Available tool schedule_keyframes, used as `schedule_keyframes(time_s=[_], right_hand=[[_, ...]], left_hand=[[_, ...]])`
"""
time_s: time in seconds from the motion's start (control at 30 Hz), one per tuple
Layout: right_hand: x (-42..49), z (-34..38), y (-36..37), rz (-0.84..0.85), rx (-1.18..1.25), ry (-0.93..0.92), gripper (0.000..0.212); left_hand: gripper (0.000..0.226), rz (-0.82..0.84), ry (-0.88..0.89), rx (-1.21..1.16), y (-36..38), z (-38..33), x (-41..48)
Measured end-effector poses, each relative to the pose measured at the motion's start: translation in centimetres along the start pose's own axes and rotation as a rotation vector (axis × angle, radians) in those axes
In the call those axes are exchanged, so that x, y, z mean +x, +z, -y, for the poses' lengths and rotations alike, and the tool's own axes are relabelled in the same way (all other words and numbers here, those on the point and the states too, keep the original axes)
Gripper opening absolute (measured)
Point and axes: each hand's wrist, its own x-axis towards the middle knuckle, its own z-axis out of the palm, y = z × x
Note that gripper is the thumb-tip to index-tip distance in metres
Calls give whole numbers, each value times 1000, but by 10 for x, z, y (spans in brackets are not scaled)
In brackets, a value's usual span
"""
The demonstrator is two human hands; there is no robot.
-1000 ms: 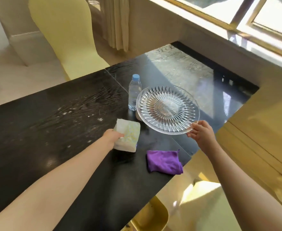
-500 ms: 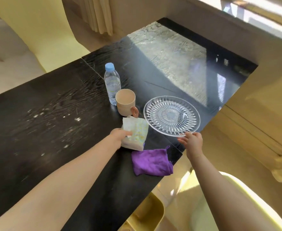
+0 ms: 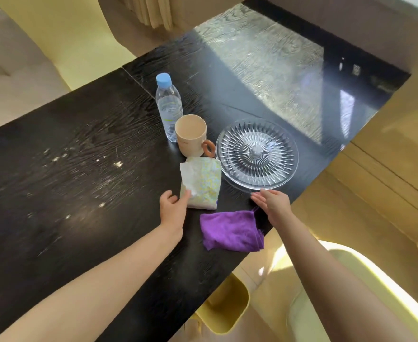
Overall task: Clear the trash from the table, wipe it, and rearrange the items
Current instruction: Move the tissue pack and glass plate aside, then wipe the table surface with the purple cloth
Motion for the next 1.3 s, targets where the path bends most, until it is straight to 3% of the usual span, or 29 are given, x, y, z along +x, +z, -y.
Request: schedule_keyframes(time_s=[0.1,0.17,0.23,0.37,0.47,0.6,0.97,1.07,1.3], right_hand=[[-2,-11,1,-32,-321,-42,34],[-10,-20,0,10,-837,-206,30],[-23,-27,1,185,-1178,-348,24],[-39,-31,13,475,-1410,-363,41],[-50,-31,27,499,-1456,-318,41],[-72,-32,56,630,-1564,-295,32],[-164,-49,175,1004,-1410,-654,29],[-189,-66,204,1100,-1438,-714,26],[-254,-126,239,1280,-1554,-874,22]], left_hand=[[67,8,-53,242,-3,20,-26],[66,84,-62,360,-2,27,-38],[61,163,-52,469,3,27,-40],[35,268,-65,421,4,15,-41],[22,361,-16,436,-7,9,-50],[28,392,55,516,-45,3,-55],[23,139,235,529,-204,-13,-77],[16,-23,329,600,-244,-10,-90],[25,-308,381,593,-324,40,-135]])
